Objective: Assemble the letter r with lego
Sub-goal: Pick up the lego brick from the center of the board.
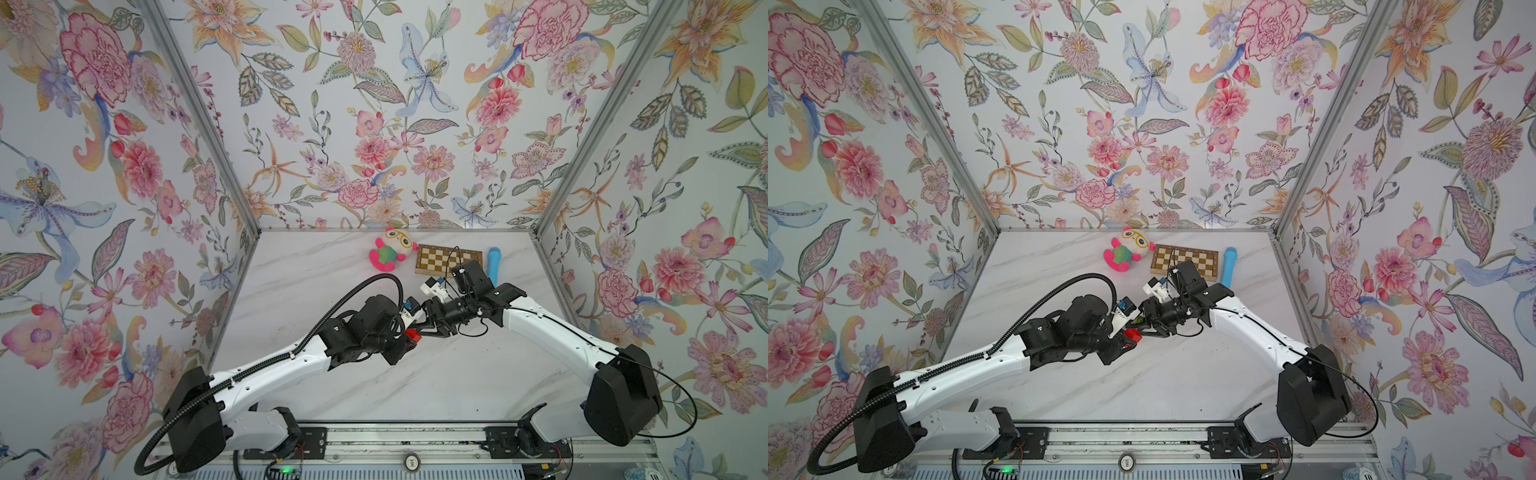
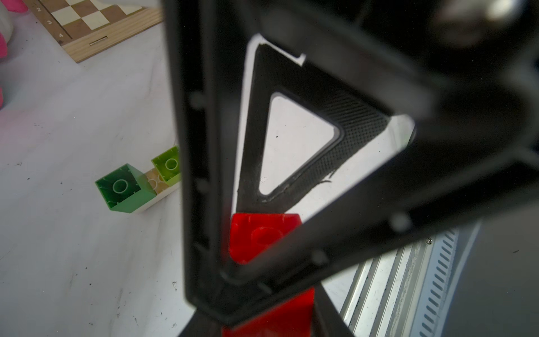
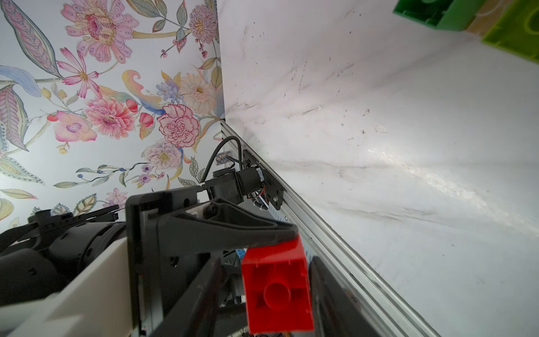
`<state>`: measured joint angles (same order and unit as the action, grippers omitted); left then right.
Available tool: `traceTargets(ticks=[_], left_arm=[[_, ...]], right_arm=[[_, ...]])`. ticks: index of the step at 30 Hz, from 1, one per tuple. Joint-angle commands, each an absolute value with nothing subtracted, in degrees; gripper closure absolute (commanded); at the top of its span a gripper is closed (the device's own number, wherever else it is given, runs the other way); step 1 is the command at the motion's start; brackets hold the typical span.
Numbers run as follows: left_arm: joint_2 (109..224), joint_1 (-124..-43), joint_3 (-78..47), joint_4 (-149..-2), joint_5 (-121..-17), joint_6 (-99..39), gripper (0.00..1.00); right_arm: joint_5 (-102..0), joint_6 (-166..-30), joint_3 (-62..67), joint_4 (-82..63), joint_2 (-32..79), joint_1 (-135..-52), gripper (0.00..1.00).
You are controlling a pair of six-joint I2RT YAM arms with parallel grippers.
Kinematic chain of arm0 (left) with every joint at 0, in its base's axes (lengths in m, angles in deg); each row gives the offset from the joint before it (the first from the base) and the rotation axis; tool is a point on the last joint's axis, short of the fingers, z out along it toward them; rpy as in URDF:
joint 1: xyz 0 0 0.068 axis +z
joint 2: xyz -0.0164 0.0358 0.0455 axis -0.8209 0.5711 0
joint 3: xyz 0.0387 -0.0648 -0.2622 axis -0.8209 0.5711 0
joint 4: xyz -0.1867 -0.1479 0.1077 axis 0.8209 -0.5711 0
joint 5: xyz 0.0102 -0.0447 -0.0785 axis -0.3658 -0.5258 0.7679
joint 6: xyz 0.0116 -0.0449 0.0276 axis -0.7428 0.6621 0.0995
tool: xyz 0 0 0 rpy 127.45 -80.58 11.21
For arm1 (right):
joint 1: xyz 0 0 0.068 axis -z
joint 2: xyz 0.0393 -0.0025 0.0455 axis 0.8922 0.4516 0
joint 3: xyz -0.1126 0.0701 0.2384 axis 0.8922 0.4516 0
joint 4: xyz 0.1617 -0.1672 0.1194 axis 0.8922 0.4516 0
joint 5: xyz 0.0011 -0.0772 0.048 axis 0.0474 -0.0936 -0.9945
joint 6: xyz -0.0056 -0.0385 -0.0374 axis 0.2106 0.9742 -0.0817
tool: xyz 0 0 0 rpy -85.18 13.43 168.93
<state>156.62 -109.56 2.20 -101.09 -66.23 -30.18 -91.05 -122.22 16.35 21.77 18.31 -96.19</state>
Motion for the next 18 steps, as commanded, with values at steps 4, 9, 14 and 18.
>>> traceTargets(ticks=[4, 9, 14, 18], left_arm=[[155.5, -110.0, 1.8, -101.5, -66.1, -32.4, 0.75], [155.2, -109.9, 2.3, -101.4, -66.1, -32.8, 0.75], [155.1, -109.5, 2.6, -101.8, -65.5, -33.4, 0.75], [154.6, -109.2, 2.8, -102.3, -65.4, -33.9, 0.75]], right_arm=[[-93.3, -122.1, 15.4, 21.2, 19.1, -96.9, 0.54], [-94.1, -122.2, 15.9, 21.3, 18.5, -97.2, 0.54], [-94.1, -122.4, 16.8, 21.6, 18.1, -97.8, 0.53], [-93.8, -122.3, 17.6, 22.0, 17.2, -97.9, 0.55]])
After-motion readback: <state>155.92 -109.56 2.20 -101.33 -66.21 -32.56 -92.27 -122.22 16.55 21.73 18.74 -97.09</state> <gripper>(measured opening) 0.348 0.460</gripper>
